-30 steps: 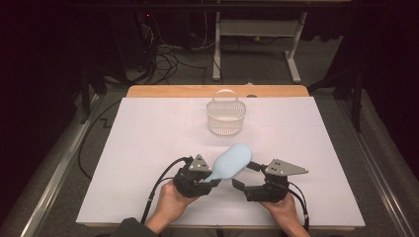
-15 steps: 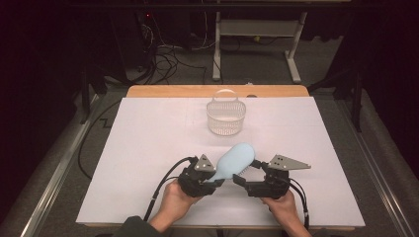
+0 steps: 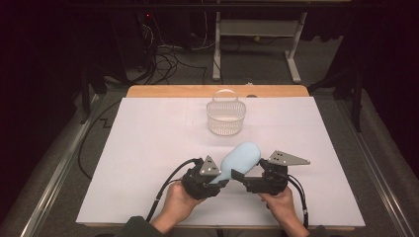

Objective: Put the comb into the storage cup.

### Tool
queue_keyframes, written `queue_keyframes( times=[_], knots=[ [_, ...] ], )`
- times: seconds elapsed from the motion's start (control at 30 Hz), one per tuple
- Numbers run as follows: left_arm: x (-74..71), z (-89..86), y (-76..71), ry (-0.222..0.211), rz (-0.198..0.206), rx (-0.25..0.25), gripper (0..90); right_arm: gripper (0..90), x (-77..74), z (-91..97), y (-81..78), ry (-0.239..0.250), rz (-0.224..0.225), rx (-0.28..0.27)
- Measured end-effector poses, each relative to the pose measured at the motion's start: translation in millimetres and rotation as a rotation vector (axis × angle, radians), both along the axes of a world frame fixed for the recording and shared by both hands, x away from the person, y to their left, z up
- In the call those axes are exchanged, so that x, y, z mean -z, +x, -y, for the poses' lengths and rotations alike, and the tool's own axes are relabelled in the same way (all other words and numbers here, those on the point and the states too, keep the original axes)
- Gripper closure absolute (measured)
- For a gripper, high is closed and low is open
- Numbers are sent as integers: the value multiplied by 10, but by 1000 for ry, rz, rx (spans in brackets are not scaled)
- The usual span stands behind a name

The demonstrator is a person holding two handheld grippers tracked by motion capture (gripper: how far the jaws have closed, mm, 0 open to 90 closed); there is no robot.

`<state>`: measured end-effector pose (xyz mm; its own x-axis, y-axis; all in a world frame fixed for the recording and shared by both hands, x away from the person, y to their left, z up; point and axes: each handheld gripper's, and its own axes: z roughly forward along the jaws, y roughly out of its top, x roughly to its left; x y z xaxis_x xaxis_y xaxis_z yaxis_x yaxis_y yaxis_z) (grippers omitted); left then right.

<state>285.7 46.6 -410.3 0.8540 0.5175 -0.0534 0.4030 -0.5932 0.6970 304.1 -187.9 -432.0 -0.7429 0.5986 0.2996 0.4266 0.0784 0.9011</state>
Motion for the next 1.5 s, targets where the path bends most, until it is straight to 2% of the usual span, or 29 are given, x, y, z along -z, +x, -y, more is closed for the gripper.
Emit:
queue_keyframes(
  times=[0.17,0.23,0.33,0.57,0.67,0.77,0.87,1.07,1.23,1.3,1.5],
  knots=[
    [-3,41,-20,18,15,9,671,142,29,-54,53,-3,-23,-8],
    [-6,43,-14,15,9,8,672,149,34,-53,62,-4,-33,-12],
    [-13,43,-12,9,9,8,673,169,16,-44,54,-7,-21,-16],
    [-54,25,-20,10,22,9,674,236,-58,-16,53,-3,-41,-48],
    [-99,28,-55,24,63,4,672,263,-89,2,59,18,-53,-60],
    [-153,20,-81,24,80,11,671,305,-141,49,48,63,-73,-75],
    [-147,23,-82,25,75,12,671,332,-173,56,34,66,-66,-83],
    [-120,21,-61,29,63,18,670,403,-175,89,53,93,-95,-102],
    [-154,26,-99,9,82,29,670,495,-225,157,43,189,-103,-151],
    [-155,23,-103,7,83,30,669,511,-252,153,34,185,-98,-164],
    [-143,22,-93,13,77,35,669,540,-257,152,48,185,-122,-185]
  ],
)
